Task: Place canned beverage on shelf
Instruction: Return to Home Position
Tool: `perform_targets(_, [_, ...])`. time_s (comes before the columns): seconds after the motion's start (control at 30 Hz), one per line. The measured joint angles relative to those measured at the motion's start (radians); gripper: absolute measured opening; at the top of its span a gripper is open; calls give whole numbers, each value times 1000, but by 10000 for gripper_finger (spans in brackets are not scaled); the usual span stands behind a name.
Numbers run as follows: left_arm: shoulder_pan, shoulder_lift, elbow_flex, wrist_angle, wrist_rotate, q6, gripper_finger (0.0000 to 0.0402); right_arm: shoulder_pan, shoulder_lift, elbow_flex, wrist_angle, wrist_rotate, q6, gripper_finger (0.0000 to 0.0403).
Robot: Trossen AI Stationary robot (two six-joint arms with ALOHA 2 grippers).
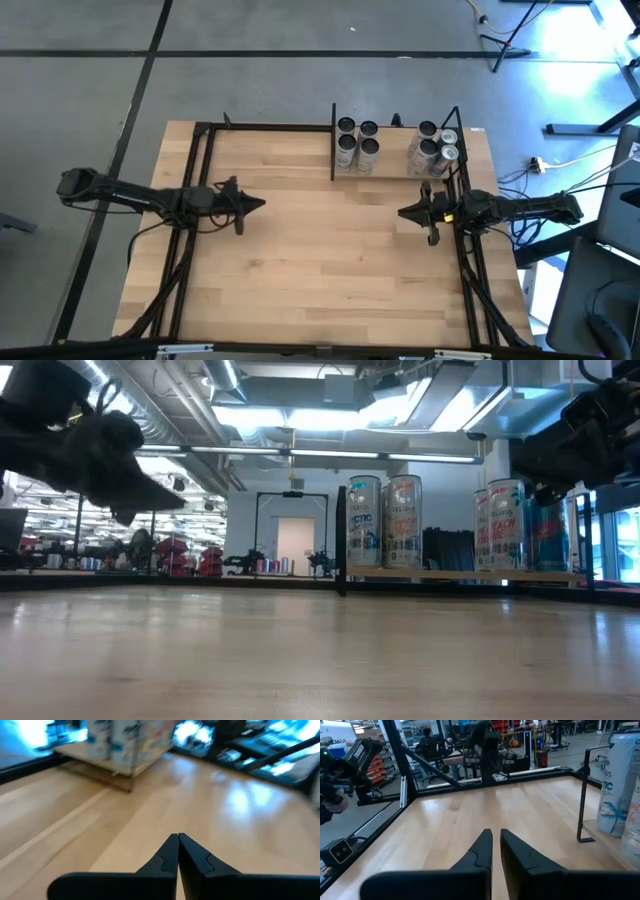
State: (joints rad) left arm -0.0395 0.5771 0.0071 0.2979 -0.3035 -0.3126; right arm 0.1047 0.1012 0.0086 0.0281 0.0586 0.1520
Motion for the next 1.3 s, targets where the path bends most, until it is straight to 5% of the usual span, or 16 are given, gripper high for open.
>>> perform_targets(0.4, [-12,-300,0,-47,97,51,2,0,8,0,-12,-51,6,24])
perform_targets(0.57, [-16,-377,0,-156,21,148,2,0,8,0,-13,-51,6,24])
perform_targets(0.73, [-15,-385,0,-164,-79,148,2,0,8,0,-13,-51,6,24])
perform_targets(1.3, [-15,-385,0,-163,-84,148,2,0,8,0,-14,-51,6,24])
